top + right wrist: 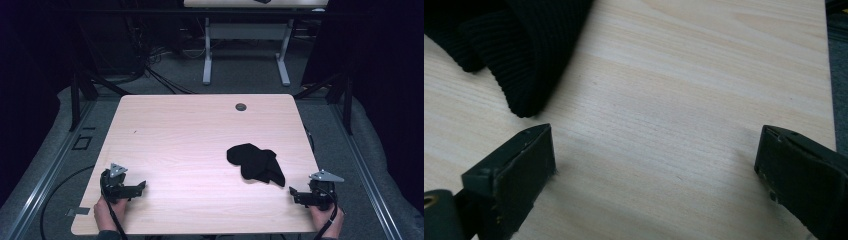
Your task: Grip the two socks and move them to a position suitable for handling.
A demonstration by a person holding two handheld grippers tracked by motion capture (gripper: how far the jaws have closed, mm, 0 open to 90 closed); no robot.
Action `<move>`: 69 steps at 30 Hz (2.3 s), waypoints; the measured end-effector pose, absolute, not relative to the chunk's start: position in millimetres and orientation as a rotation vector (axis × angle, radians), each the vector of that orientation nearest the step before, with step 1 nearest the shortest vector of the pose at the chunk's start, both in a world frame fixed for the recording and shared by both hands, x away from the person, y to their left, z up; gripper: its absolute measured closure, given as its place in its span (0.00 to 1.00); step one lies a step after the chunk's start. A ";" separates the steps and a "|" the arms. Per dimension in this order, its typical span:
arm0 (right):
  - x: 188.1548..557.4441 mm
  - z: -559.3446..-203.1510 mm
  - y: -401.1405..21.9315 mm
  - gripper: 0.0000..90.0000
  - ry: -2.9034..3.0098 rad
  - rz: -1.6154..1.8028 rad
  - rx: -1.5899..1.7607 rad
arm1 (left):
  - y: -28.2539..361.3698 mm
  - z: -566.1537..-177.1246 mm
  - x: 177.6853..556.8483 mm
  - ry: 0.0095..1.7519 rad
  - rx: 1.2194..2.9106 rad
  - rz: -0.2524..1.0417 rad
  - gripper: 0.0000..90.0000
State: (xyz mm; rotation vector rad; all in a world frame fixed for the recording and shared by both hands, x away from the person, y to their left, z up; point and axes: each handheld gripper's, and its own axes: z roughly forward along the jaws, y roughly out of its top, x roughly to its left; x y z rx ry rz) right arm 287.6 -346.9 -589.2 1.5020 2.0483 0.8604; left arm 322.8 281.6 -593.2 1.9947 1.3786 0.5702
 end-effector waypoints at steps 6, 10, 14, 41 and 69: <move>291.7 -586.6 -347.0 0.00 2.070 0.847 1.531 | 281.6 -593.2 322.7 1.380 1.993 0.570 0.00; 298.9 -574.5 -343.7 0.03 2.112 0.910 1.526 | 281.6 -593.2 322.7 1.380 1.993 0.570 0.00; 304.2 -563.2 -333.7 0.01 2.133 0.952 1.494 | 281.6 -593.2 322.6 1.380 1.993 0.570 0.00; 386.9 -556.4 -262.0 0.68 2.333 0.854 1.494 | 281.6 -593.2 322.5 1.380 1.994 0.569 0.00; 350.1 -487.3 -255.7 0.86 2.288 1.107 1.302 | 281.8 -593.1 322.4 1.378 1.998 0.569 0.00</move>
